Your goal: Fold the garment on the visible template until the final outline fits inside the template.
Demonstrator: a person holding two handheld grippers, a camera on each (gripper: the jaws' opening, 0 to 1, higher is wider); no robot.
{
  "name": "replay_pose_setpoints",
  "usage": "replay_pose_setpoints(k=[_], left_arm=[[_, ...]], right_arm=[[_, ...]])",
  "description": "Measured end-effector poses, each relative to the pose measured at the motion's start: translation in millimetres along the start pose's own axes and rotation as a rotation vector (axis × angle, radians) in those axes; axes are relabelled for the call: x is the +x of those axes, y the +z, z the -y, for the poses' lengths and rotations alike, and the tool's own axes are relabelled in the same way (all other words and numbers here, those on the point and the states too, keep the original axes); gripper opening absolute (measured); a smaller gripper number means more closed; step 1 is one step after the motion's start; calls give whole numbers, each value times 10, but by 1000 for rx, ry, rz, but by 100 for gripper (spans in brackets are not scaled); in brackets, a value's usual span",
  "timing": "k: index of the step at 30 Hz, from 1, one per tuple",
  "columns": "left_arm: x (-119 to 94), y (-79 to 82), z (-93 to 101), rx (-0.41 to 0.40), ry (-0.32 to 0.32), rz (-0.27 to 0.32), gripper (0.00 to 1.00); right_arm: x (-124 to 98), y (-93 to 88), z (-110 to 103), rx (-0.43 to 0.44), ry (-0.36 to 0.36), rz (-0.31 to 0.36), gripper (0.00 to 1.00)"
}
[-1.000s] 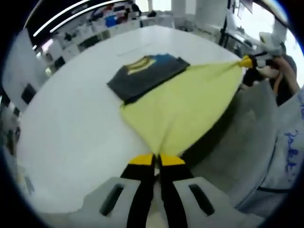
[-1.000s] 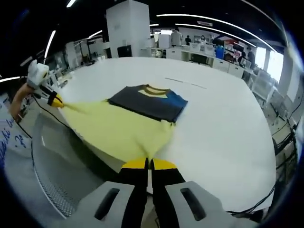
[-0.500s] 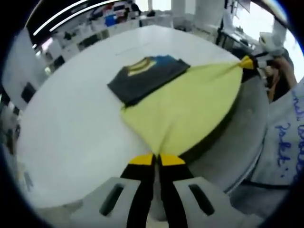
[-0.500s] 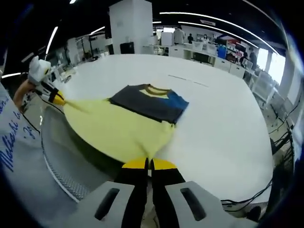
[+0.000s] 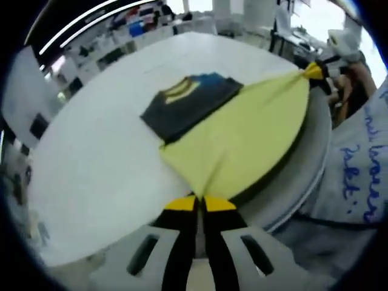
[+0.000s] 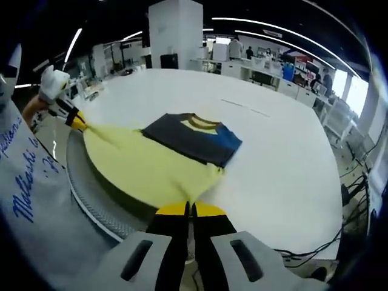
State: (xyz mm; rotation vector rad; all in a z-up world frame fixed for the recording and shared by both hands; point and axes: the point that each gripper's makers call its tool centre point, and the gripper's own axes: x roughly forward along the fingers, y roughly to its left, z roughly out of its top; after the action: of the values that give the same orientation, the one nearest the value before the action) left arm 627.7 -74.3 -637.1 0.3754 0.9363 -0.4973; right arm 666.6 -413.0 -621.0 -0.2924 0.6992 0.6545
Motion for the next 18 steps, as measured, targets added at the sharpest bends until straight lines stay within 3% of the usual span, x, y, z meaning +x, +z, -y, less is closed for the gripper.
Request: replay_pose_setpoints(k=[4, 7, 18], left_arm=[[-72, 30, 41, 0, 7, 14, 0], [-112, -39, 89, 3, 5, -20, 0], [-356, -6, 123, 21, 50, -12, 0]], right_arm=[[-73, -27, -19, -7, 3, -7, 2], [-124, -28, -39, -17, 6, -6, 2], [-318, 86, -132, -80, 20, 13, 2]])
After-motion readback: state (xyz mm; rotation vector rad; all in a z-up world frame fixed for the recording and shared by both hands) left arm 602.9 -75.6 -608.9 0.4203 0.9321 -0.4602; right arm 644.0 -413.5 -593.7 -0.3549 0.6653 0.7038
